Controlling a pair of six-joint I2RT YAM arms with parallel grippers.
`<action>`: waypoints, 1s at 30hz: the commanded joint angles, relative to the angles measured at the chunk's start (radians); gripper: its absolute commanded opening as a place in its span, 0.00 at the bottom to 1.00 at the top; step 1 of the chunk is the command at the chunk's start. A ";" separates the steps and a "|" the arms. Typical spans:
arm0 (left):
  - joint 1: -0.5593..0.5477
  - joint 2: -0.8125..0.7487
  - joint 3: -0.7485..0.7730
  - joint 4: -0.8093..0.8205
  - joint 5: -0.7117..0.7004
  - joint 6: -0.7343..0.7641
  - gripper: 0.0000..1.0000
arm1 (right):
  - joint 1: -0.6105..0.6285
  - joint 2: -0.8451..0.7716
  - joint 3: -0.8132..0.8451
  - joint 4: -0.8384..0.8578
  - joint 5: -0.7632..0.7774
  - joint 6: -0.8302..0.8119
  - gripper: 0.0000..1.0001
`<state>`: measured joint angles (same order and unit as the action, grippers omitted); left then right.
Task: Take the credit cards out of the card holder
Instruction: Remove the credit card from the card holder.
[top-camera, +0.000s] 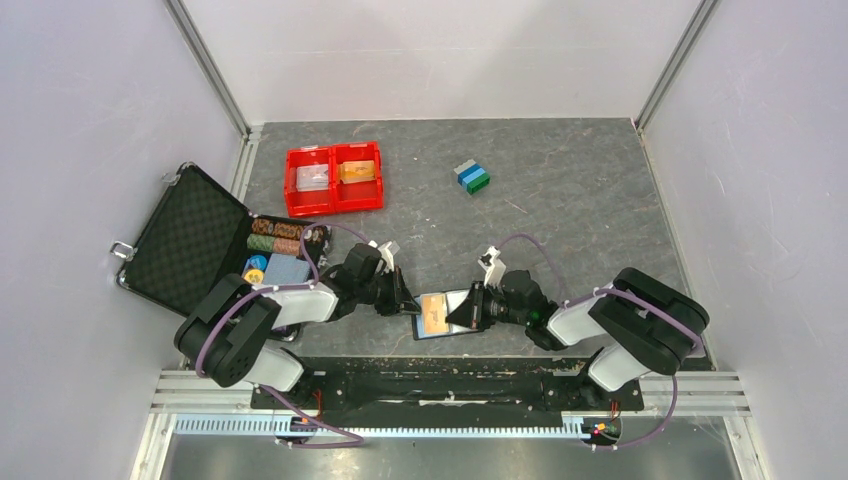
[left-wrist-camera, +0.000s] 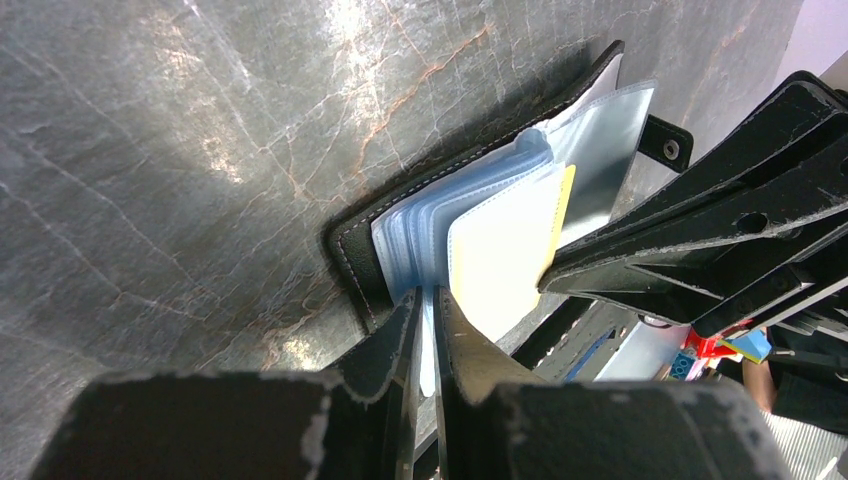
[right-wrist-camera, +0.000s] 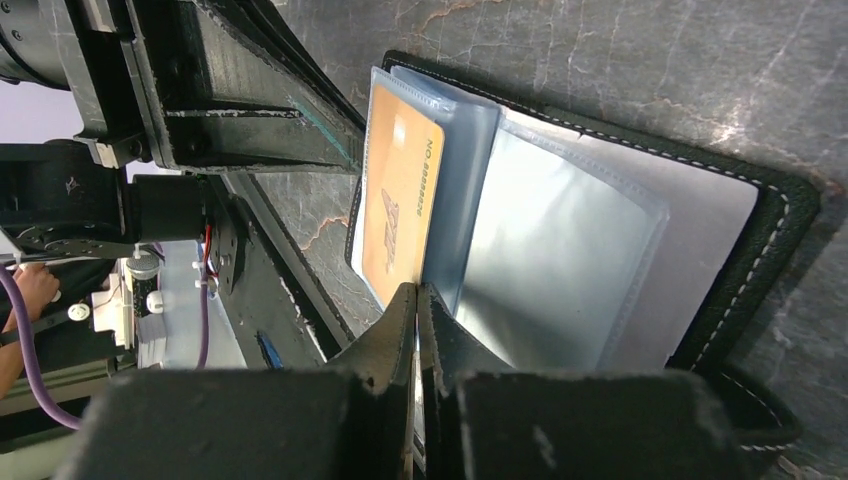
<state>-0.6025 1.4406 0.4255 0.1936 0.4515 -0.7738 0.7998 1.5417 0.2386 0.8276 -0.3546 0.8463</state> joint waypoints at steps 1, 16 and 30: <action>-0.007 0.045 -0.008 -0.071 -0.064 0.013 0.17 | -0.011 -0.035 -0.025 0.073 0.008 0.004 0.00; -0.007 0.044 0.006 -0.097 -0.073 0.018 0.17 | -0.083 -0.241 -0.096 -0.094 0.023 -0.040 0.00; -0.006 -0.087 0.078 -0.187 -0.046 0.041 0.31 | -0.162 -0.462 -0.075 -0.318 -0.002 -0.138 0.00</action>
<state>-0.6044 1.4105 0.4641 0.0746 0.4255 -0.7689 0.6544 1.1408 0.1379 0.5846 -0.3435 0.7685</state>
